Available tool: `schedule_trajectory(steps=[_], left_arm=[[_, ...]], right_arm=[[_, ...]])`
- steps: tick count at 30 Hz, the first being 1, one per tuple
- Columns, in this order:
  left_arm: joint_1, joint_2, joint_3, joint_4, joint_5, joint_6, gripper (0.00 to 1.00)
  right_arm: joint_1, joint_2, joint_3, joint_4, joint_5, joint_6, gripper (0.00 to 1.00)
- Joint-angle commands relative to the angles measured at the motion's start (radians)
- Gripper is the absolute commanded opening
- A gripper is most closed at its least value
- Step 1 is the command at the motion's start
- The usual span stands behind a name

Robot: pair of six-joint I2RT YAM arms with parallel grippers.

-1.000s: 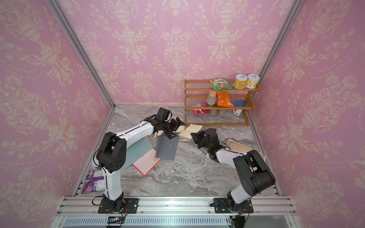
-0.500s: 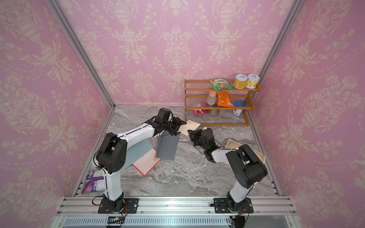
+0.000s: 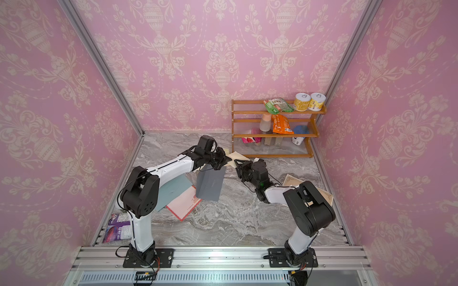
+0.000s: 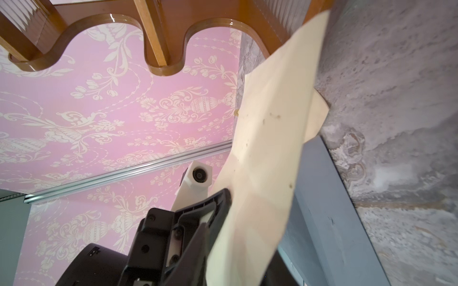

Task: Fold the letter paper in half and place it into the envelope
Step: Fold the letter paper at the center of the board.

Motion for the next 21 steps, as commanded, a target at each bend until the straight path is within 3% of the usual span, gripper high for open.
schedule_trajectory(steps=[1,6,9,15,18,21], left_arm=[[-0.003,-0.047,0.026,-0.079,0.033,0.091,0.00],[-0.005,-0.075,0.015,-0.114,0.036,0.144,0.00],[-0.005,-0.089,0.011,-0.124,0.037,0.162,0.00],[-0.005,-0.103,0.022,-0.157,0.042,0.210,0.00],[-0.005,-0.112,0.030,-0.182,0.041,0.240,0.00],[-0.007,-0.121,0.034,-0.203,0.041,0.266,0.00]], right_arm=[[-0.023,-0.017,0.024,-0.011,0.001,-0.025,0.33],[-0.041,-0.007,0.043,-0.032,-0.011,-0.028,0.22],[-0.041,0.005,0.059,-0.050,-0.020,-0.033,0.00],[-0.053,0.011,0.088,-0.093,-0.042,-0.052,0.02],[-0.070,0.010,0.099,-0.114,-0.052,-0.063,0.21],[-0.088,0.019,0.112,-0.121,-0.061,-0.069,0.26]])
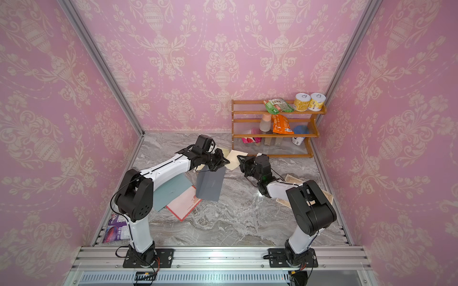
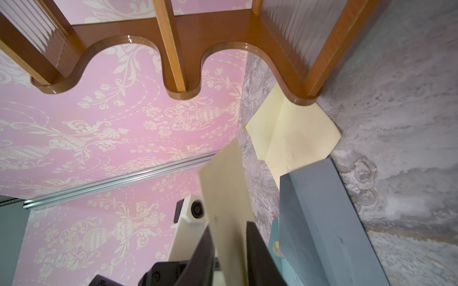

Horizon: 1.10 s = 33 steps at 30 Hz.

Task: Fold the letter paper in half and place it into the envelope
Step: Fold the letter paper at the center of the board.

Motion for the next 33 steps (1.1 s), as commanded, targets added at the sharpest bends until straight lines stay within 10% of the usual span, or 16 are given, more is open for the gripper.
schedule_trajectory(steps=[1,5,12,21,33], left_arm=[[-0.006,-0.055,0.033,-0.063,0.020,0.076,0.00],[-0.008,-0.064,0.036,-0.082,0.019,0.103,0.00],[-0.008,-0.061,0.078,-0.133,0.009,0.160,0.00],[0.003,-0.024,0.195,-0.194,0.000,0.231,0.00],[0.002,0.007,0.280,-0.210,-0.004,0.246,0.00]], right_arm=[[-0.019,0.022,0.035,-0.030,-0.011,-0.029,0.24],[-0.022,0.035,0.052,-0.047,-0.020,-0.036,0.00],[-0.034,0.019,0.062,-0.100,-0.054,-0.079,0.00],[-0.117,-0.137,0.022,-0.385,-0.139,-0.163,0.93],[-0.154,-0.258,-0.050,-0.720,-0.154,-0.227,1.00]])
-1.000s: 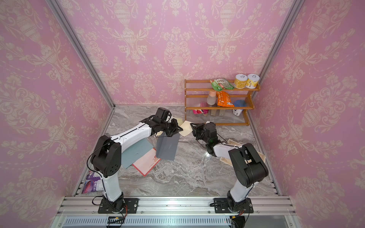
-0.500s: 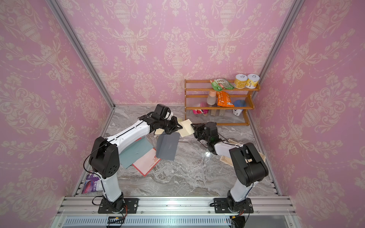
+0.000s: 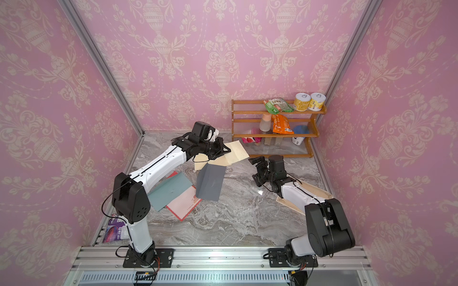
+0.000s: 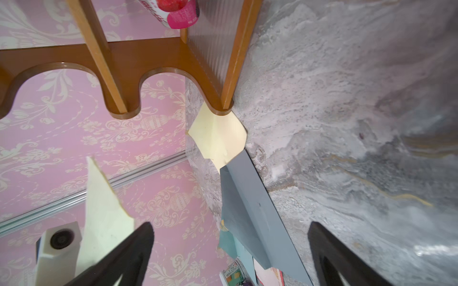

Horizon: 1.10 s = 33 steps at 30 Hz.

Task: Fold the letter paper in half and place it into the envelope
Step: Fold the letter paper at the center of the board.

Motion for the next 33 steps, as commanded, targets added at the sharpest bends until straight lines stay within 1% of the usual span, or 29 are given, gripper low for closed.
schedule_trajectory(steps=[1,5,12,22,30,33], left_arm=[[0.002,0.032,0.037,-0.028,-0.004,0.028,0.00],[-0.004,0.044,0.051,-0.024,-0.007,0.025,0.00],[-0.019,0.064,0.055,-0.007,-0.007,0.013,0.00],[-0.018,0.100,0.083,-0.006,0.004,0.002,0.00],[-0.019,0.148,0.103,0.011,0.014,-0.016,0.00],[-0.018,0.164,0.106,0.032,0.016,-0.027,0.00]], right_arm=[[-0.005,-0.021,-0.018,-0.158,-0.013,-0.045,1.00],[-0.005,0.027,-0.027,-0.079,-0.032,-0.008,1.00],[-0.005,0.102,0.014,0.157,-0.064,0.082,1.00],[-0.005,0.113,-0.017,0.360,-0.069,0.158,1.00],[-0.005,0.108,0.024,0.407,-0.090,0.172,1.00],[-0.002,0.109,0.028,0.436,-0.094,0.198,1.00]])
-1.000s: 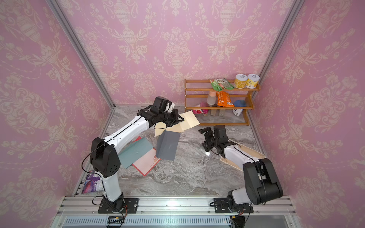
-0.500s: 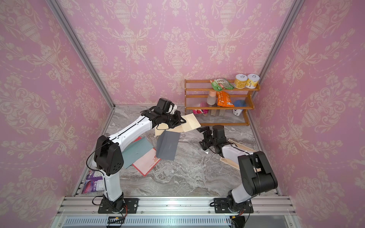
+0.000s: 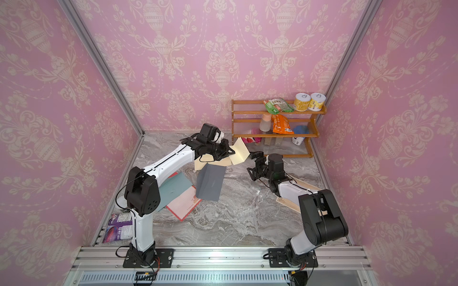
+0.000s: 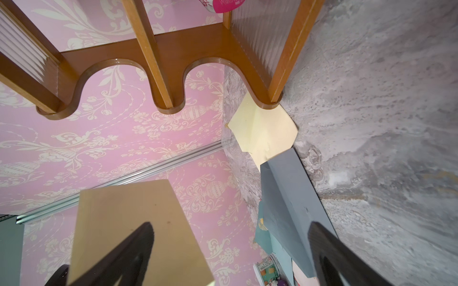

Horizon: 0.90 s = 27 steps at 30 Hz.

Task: Fold the letter paper in half and place it into the envelope
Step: Fold the letter paper at the center of the board.

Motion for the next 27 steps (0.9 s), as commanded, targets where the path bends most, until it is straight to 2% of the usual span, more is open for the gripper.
schedule_trajectory(steps=[1,10,15,22,27], left_arm=[[-0.004,0.028,0.030,0.028,0.017,-0.022,0.00],[-0.004,0.078,0.037,0.125,0.034,-0.077,0.00],[-0.004,0.094,0.026,0.181,0.041,-0.111,0.00],[-0.004,0.084,-0.021,0.262,0.051,-0.170,0.00],[-0.005,0.072,-0.061,0.308,0.054,-0.207,0.00]], right_arm=[[0.002,0.006,0.031,0.071,-0.022,0.045,1.00],[0.061,0.068,0.015,0.258,0.022,0.171,0.95],[0.077,0.102,-0.006,0.351,0.055,0.218,0.88],[0.077,0.142,-0.025,0.434,0.094,0.247,0.72],[0.079,0.182,-0.014,0.483,0.113,0.269,0.51]])
